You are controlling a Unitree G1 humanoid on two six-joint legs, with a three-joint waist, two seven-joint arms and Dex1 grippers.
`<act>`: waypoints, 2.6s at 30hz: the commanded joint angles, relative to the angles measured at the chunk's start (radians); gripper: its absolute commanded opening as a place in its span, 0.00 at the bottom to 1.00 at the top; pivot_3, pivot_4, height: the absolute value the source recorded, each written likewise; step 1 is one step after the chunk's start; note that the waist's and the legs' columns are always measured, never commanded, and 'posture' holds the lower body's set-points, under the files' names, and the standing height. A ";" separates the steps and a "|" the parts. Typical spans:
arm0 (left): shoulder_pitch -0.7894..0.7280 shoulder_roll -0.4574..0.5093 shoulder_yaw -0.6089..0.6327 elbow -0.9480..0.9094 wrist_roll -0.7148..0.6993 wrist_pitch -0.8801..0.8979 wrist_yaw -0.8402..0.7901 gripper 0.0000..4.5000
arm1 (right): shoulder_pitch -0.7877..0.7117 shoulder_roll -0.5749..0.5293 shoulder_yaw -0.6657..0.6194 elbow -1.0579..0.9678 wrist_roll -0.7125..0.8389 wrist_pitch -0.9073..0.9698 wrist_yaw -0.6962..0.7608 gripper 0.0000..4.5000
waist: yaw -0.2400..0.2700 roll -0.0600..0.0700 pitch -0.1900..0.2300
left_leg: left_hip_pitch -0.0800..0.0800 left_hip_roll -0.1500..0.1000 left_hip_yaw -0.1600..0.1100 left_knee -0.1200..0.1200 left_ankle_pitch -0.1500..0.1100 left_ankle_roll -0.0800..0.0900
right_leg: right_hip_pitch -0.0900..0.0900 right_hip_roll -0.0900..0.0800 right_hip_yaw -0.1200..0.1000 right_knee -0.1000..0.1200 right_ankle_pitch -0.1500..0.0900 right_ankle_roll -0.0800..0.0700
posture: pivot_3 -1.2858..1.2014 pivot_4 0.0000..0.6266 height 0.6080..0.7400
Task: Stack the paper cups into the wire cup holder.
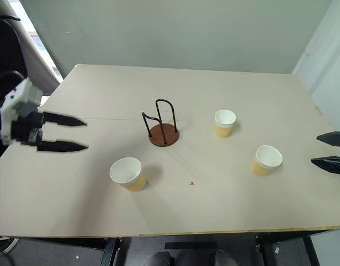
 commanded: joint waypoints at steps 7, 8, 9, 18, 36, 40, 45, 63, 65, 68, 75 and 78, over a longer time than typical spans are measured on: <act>-0.155 -0.352 -0.122 0.135 0.234 -0.071 0.239 0.93 | -0.015 0.012 -0.067 -0.055 0.015 0.027 -0.025 1.00 | 0.003 0.001 0.000 | 0.000 -0.002 0.005 0.003 -0.001 0.002 | 0.007 0.000 -0.001 -0.001 0.004 0.006 | 0.52 0.24 1.00; -0.151 -0.369 -0.134 0.136 0.246 -0.078 0.233 0.93 | -0.008 0.014 -0.081 -0.066 0.017 0.037 -0.024 1.00 | 0.000 0.001 0.000 | -0.002 -0.003 0.011 0.004 -0.001 0.002 | 0.005 0.001 -0.001 -0.002 0.004 0.007 | 0.52 0.24 1.00; -0.154 -0.382 -0.141 0.148 0.260 -0.088 0.239 0.93 | -0.004 0.016 -0.093 -0.075 0.018 0.046 -0.023 1.00 | -0.001 0.001 0.000 | -0.003 -0.003 0.012 0.005 -0.001 0.002 | 0.005 0.001 -0.001 -0.002 0.004 0.007 | 0.52 0.24 1.00; -0.260 -0.487 -0.150 0.397 0.385 -0.206 0.385 0.93 | 0.017 0.038 -0.161 -0.142 0.031 0.113 -0.046 1.00 | 0.003 0.001 0.000 | -0.005 -0.002 0.012 0.014 -0.002 0.003 | 0.004 0.001 0.000 -0.004 0.005 0.011 | 0.52 0.24 1.00; -0.338 -0.657 -0.094 0.532 0.399 -0.229 0.535 0.66 | 0.000 0.080 -0.136 -0.189 0.084 0.126 -0.105 1.00 | 0.023 0.001 0.000 | -0.005 -0.014 0.013 0.019 -0.003 0.006 | 0.007 0.001 0.001 -0.003 0.004 0.018 | 0.52 0.24 1.00; -0.336 -0.663 -0.088 0.528 0.394 -0.225 0.530 0.36 | 0.006 0.084 -0.135 -0.206 0.094 0.129 -0.111 1.00 | 0.024 0.001 0.000 | -0.005 -0.014 0.013 0.019 -0.003 0.007 | 0.007 0.001 0.002 -0.003 0.003 0.019 | 0.52 0.24 1.00; -0.326 -0.648 -0.082 0.507 0.387 -0.225 0.489 0.02 | 0.012 0.081 -0.143 -0.209 0.097 0.132 -0.114 1.00 | 0.026 0.001 0.000 | -0.005 -0.015 0.014 0.019 -0.003 0.007 | 0.008 0.001 0.001 -0.003 0.004 0.019 | 0.52 0.24 1.00; -0.079 -0.607 -0.164 -0.301 0.086 0.015 0.005 0.02 | -0.004 0.088 -0.092 -0.198 0.100 0.094 -0.122 1.00 | 0.035 0.001 0.000 | -0.003 -0.011 0.014 0.019 -0.004 0.009 | 0.009 -0.001 0.003 -0.003 0.004 0.021 | 0.52 0.24 1.00; -0.064 -0.634 -0.185 -0.321 0.091 -0.006 0.018 0.02 | -0.005 0.090 -0.090 -0.201 0.102 0.095 -0.125 1.00 | 0.035 0.001 0.000 | -0.002 -0.011 0.014 0.021 -0.004 0.009 | 0.010 -0.002 0.004 -0.003 0.004 0.022 | 0.52 0.24 1.00; -0.054 -0.675 -0.207 -0.331 0.090 -0.047 0.029 0.02 | -0.002 0.092 -0.096 -0.209 0.105 0.099 -0.127 1.00 | 0.034 0.001 0.000 | -0.002 -0.010 0.014 0.023 -0.004 0.010 | 0.011 -0.002 0.006 -0.002 0.004 0.022 | 0.52 0.24 1.00; -0.024 -0.689 -0.280 -0.294 0.161 -0.198 0.016 0.02 | 0.033 0.097 -0.148 -0.228 0.102 0.118 -0.131 1.00 | 0.033 0.002 0.000 | 0.000 -0.010 0.014 0.024 -0.005 0.011 | 0.014 -0.002 0.006 -0.002 0.004 0.022 | 0.52 0.24 1.00; -0.002 -0.684 -0.297 -0.292 0.185 -0.226 0.020 0.02 | 0.044 0.103 -0.157 -0.235 0.103 0.119 -0.135 1.00 | 0.032 0.002 0.000 | 0.000 -0.010 0.014 0.024 -0.005 0.011 | 0.014 -0.001 0.006 -0.002 0.004 0.022 | 0.52 0.24 1.00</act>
